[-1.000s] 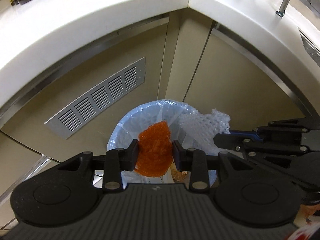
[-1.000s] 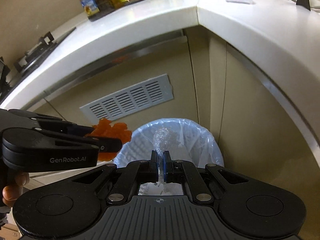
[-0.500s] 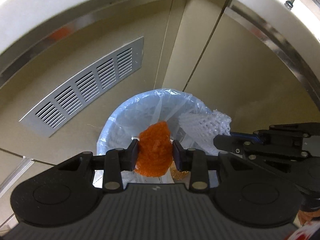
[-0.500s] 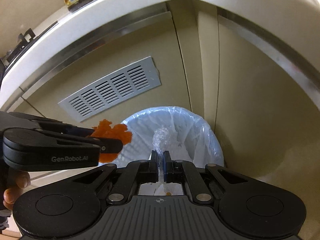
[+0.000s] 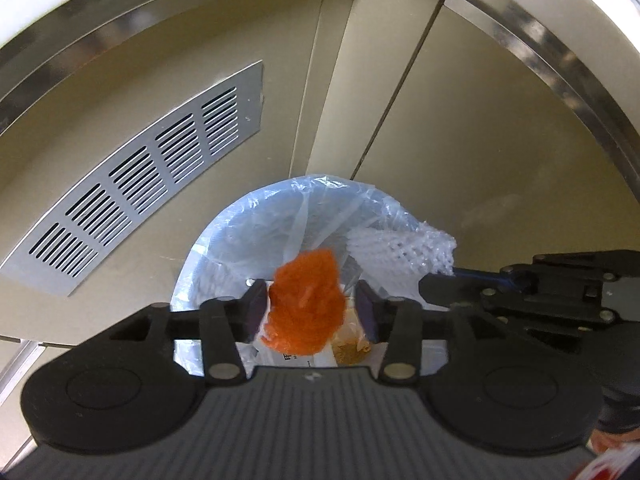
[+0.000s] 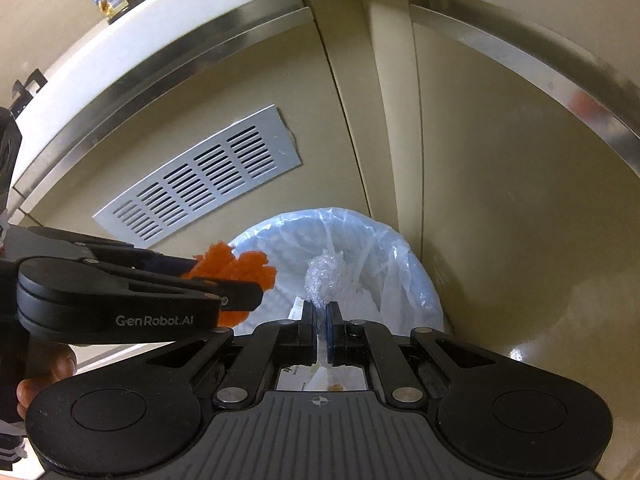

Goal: Collect trash
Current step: 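Open the left tool to drop the scrubber while the right tool drops the bag, then raise both open tools from the bin back up to the counter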

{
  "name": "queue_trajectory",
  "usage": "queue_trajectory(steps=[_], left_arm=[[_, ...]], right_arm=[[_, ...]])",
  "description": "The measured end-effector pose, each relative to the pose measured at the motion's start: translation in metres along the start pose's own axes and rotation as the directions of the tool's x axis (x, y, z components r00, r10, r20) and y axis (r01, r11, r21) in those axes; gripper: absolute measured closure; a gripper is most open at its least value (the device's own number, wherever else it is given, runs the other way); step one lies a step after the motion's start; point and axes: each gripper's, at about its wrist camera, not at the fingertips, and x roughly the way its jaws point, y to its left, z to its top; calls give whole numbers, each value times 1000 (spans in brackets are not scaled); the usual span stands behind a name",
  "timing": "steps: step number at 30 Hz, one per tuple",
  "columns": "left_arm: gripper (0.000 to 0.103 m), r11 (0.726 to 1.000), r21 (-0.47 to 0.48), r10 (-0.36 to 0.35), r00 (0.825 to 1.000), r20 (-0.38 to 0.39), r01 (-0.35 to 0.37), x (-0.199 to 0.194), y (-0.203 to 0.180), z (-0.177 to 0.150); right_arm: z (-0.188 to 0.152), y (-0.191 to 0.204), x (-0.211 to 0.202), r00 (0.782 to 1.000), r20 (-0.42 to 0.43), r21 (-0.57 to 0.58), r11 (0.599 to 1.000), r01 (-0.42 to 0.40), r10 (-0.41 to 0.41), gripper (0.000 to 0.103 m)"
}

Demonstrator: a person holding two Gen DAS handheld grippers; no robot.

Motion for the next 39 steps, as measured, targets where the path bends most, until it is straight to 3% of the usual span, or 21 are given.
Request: queue_trajectory(steps=[4, 19, 21, 22, 23, 25, 39], left_arm=[[48, 1000, 0, -7, 1000, -2, 7, -2, 0, 1], [48, 1000, -21, 10, 1000, -12, -10, -5, 13, -4], [48, 1000, -24, 13, 1000, -17, -14, -5, 14, -4], [49, 1000, -25, 14, 1000, -17, -15, -5, 14, -4], [49, 999, -27, 19, 1000, -16, -19, -6, 16, -4], [49, 999, -32, 17, 1000, -18, -18, -6, 19, -4], [49, 1000, -20, 3, 1000, -16, -4, -12, 19, -6]], right_arm=[[0, -2, 2, 1000, 2, 6, 1000, -3, 3, 98], [2, 3, 14, 1000, -19, 9, 1000, 1, -1, 98], [2, 3, 19, 999, -41, 5, 1000, 9, -9, 91], [1, 3, 20, 999, -44, 3, 1000, 13, -12, 77], [1, 3, 21, 999, -44, 2, 1000, 26, -26, 69], [-1, 1, 22, 999, -45, 7, 1000, 26, -26, 63], [-6, 3, 18, 997, -61, 23, 999, 47, -45, 56]])
